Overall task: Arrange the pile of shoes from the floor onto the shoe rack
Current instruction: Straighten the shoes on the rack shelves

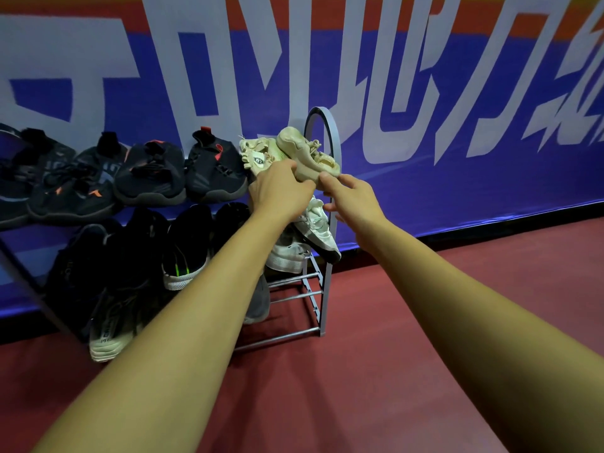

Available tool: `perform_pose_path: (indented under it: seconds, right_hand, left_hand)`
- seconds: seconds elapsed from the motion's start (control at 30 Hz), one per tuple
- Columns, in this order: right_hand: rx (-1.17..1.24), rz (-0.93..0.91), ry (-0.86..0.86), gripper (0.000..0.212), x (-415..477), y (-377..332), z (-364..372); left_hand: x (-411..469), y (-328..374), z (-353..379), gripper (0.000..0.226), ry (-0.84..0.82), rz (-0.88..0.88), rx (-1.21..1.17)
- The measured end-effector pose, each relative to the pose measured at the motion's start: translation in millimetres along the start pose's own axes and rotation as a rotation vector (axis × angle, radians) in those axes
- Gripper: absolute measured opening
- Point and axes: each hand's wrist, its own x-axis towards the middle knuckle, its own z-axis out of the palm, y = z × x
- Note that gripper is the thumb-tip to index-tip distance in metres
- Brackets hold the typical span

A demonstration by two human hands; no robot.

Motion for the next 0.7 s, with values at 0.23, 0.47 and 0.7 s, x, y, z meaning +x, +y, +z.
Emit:
perform_pose_path:
  seconds: [0.23, 0.47, 0.7]
  right_hand:
    - [0.03, -0.079, 0.022, 0.02, -7.9, 1.1, -3.0]
    - [0.059, -0.17, 0.019, 0.007, -37.1, -24.5, -6.6]
    - [0.112, -0.212, -0.038, 0.044, -72.7, -43.8, 12.4]
  left_hand:
    - [-6.9, -1.6, -0.3, 0.043, 0.074, -0.013, -0.135]
    - [-28.7, -1.8, -19.4, 0.021, 0.101, -0.123, -0.563]
    - [-55.0, -5.9, -64.6, 0.029, -0.067, -0.47, -1.01]
